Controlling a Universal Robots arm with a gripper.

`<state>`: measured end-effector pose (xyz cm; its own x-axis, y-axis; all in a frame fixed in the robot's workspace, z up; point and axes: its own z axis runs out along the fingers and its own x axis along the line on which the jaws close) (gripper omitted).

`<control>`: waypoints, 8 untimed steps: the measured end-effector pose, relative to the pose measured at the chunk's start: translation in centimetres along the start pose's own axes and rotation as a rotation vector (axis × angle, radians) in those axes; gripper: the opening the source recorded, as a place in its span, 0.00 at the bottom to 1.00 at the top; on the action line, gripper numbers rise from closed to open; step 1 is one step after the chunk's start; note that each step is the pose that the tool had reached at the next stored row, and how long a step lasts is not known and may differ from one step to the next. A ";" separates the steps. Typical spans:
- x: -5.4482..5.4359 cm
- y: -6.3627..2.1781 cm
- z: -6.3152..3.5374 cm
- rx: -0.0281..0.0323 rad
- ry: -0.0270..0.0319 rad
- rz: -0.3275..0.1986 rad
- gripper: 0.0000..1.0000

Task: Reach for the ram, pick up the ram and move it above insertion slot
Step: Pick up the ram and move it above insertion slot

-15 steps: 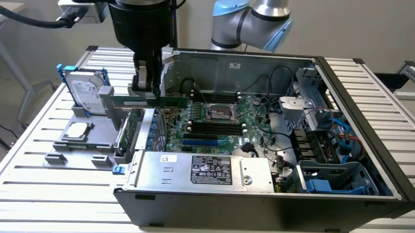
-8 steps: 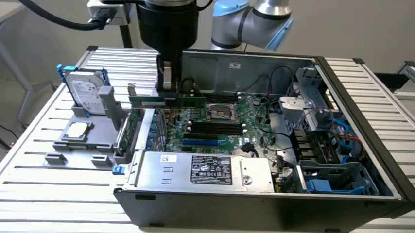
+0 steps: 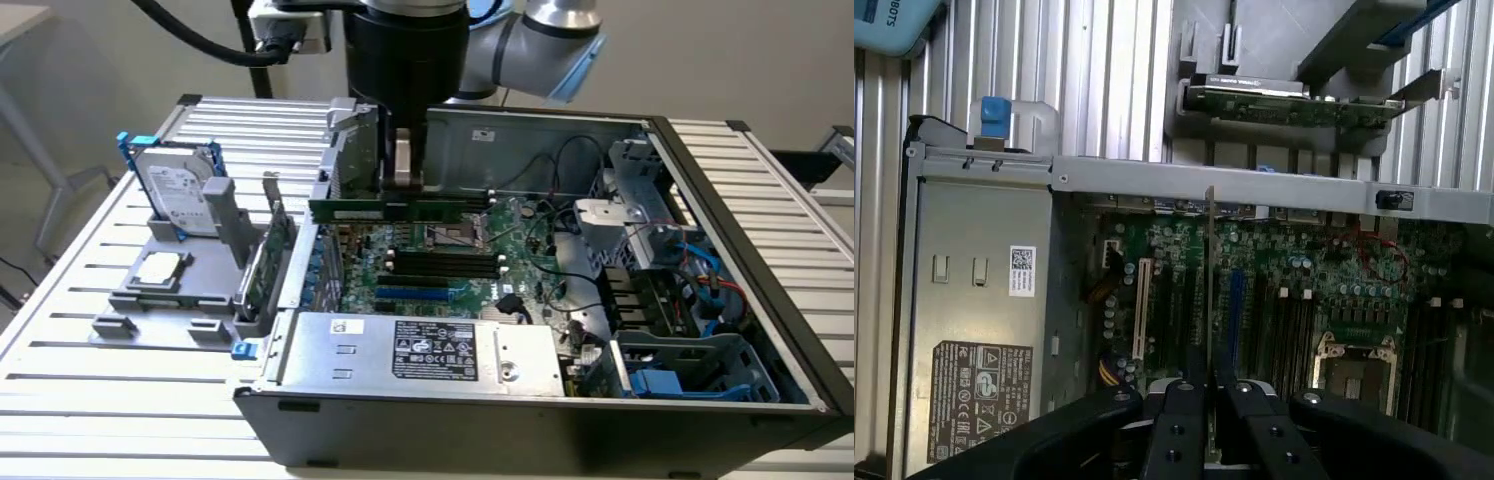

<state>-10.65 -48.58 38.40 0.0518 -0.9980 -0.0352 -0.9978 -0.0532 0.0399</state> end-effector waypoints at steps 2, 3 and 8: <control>0.0 -0.90 -0.04 0.0000 0.0000 0.000 0.14; 0.0 -1.36 -0.06 0.0000 0.0000 0.000 0.14; -0.6 -3.27 -0.11 0.0000 0.0004 0.000 0.14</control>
<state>-7.41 -47.84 38.40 0.0518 -0.9980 -0.0348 -0.9978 -0.0532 0.0400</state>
